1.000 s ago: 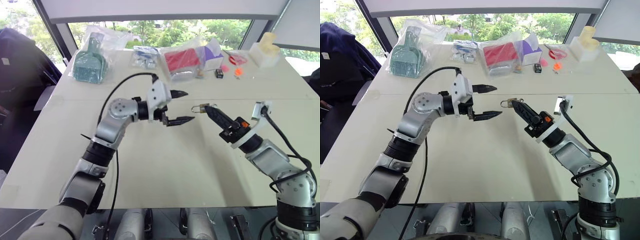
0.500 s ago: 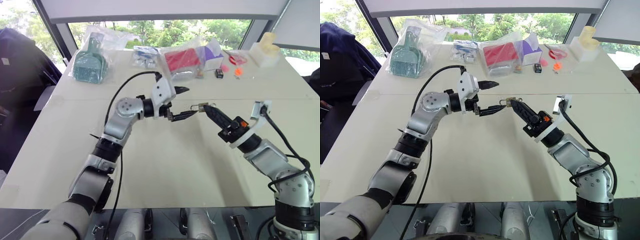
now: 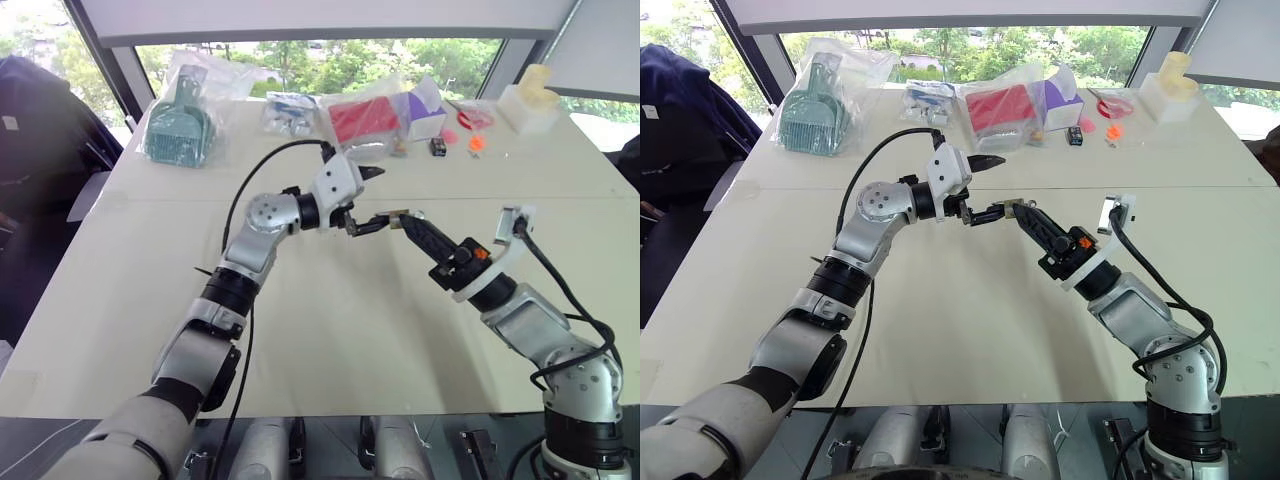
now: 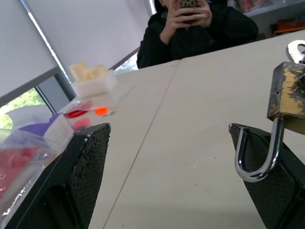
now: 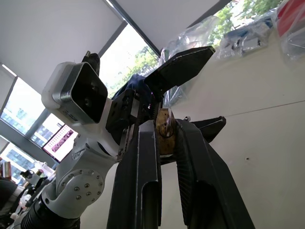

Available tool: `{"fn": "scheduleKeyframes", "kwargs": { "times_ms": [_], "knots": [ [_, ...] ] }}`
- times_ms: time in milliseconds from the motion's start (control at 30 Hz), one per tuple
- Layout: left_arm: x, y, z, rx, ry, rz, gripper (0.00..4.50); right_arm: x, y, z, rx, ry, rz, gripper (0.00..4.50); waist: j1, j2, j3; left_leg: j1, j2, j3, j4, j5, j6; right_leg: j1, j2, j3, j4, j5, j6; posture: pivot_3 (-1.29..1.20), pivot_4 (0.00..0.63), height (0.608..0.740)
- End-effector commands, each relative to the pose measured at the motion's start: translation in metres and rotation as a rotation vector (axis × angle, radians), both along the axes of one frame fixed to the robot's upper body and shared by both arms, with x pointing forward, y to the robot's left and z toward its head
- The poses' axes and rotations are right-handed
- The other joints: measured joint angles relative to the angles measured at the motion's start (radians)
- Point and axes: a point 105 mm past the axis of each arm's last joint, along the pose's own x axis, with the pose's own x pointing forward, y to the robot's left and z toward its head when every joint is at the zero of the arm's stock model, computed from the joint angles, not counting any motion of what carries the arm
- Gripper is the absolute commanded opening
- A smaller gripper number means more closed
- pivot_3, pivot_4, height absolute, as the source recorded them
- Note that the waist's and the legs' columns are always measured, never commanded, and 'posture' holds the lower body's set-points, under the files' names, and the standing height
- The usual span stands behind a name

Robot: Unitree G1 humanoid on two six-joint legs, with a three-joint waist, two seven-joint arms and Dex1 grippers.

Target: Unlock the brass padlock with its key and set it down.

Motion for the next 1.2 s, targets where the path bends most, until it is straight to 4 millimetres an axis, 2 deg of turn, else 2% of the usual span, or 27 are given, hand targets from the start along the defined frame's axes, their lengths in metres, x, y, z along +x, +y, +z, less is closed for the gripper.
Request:
{"fn": "scheduleKeyframes", "kwargs": {
  "times_ms": [33,233,367,433,500,600,700,800,1000,1133,1200],
  "knots": [
    [0.004,0.004,0.016,-0.036,-0.080,0.038,4.15,-0.007,0.005,0.010,0.008,-0.042,0.023,0.00,0.000,0.000,0.000,0.000,0.000,0.000,0.000,0.000,0.000,0.000,0.000,0.000,0.000,0.000,0.000,0.00,0.150,0.735],
    [0.003,0.008,0.007,-0.024,-0.088,0.049,4.15,-0.005,0.005,0.009,0.006,-0.035,0.021,0.00,0.000,0.000,0.000,0.000,0.000,0.000,0.000,0.000,0.000,0.000,0.000,0.000,0.000,0.000,0.000,0.00,0.150,0.735],
    [0.003,0.013,-0.005,0.015,-0.064,0.059,4.15,-0.001,0.002,0.008,0.011,-0.027,-0.004,0.00,-0.001,0.000,0.000,0.000,0.000,0.000,0.000,0.000,0.000,0.000,0.000,0.000,0.000,0.000,0.000,0.00,0.150,0.735],
    [0.003,0.020,-0.018,0.068,-0.032,0.065,4.15,0.003,-0.003,0.004,0.012,-0.005,-0.039,0.00,-0.002,0.000,0.000,0.000,0.000,0.000,0.000,0.000,0.000,0.000,0.000,0.000,0.000,0.000,0.000,0.00,0.150,0.735],
    [0.003,0.034,-0.036,0.132,0.034,0.081,4.15,0.013,-0.011,-0.013,-0.013,0.078,-0.103,0.00,-0.003,0.000,0.000,0.000,0.000,0.000,0.000,0.000,0.000,0.000,0.000,0.000,0.000,0.000,0.000,0.00,0.150,0.735],
    [-0.015,0.047,-0.049,0.183,0.131,0.003,4.15,0.019,-0.014,-0.040,-0.084,0.179,-0.127,0.00,-0.005,0.000,0.000,0.000,0.000,0.000,0.000,0.000,0.000,-0.001,0.000,0.000,0.000,0.000,0.000,0.00,0.150,0.735],
    [-0.040,0.058,-0.050,0.190,0.241,-0.076,4.15,0.022,-0.007,-0.056,-0.086,0.249,-0.089,0.00,-0.005,0.000,0.000,0.000,0.001,0.000,-0.001,0.000,-0.001,-0.001,0.000,0.000,0.001,-0.001,-0.002,0.00,0.150,0.735],
    [-0.054,0.061,-0.050,0.192,0.294,-0.092,4.15,0.028,-0.002,-0.065,-0.100,0.291,-0.072,0.00,-0.002,0.001,0.000,0.000,0.001,0.000,0.000,0.001,-0.002,-0.001,0.000,0.000,0.000,-0.002,-0.003,0.00,0.150,0.735],
    [-0.062,0.062,-0.050,0.169,0.359,-0.061,4.15,0.042,0.003,-0.092,-0.190,0.389,-0.078,0.00,-0.003,0.001,0.000,0.000,0.000,0.000,0.000,0.001,-0.002,-0.001,0.000,0.000,0.001,-0.002,-0.003,0.00,0.150,0.735],
    [-0.055,0.065,-0.046,0.161,0.343,-0.018,4.21,0.045,-0.002,-0.099,-0.207,0.415,-0.100,1.80,-0.003,0.001,0.000,0.000,0.000,0.000,-0.001,0.001,-0.002,-0.001,0.001,0.000,0.001,-0.002,-0.003,0.00,0.150,0.735],
    [-0.052,0.067,-0.043,0.153,0.343,-0.006,4.21,0.044,-0.009,-0.098,-0.225,0.411,-0.113,2.91,-0.003,0.001,0.000,0.000,0.000,0.000,-0.001,0.001,-0.003,-0.001,0.001,0.000,0.001,-0.002,-0.003,0.00,0.150,0.735]
  ]
}}
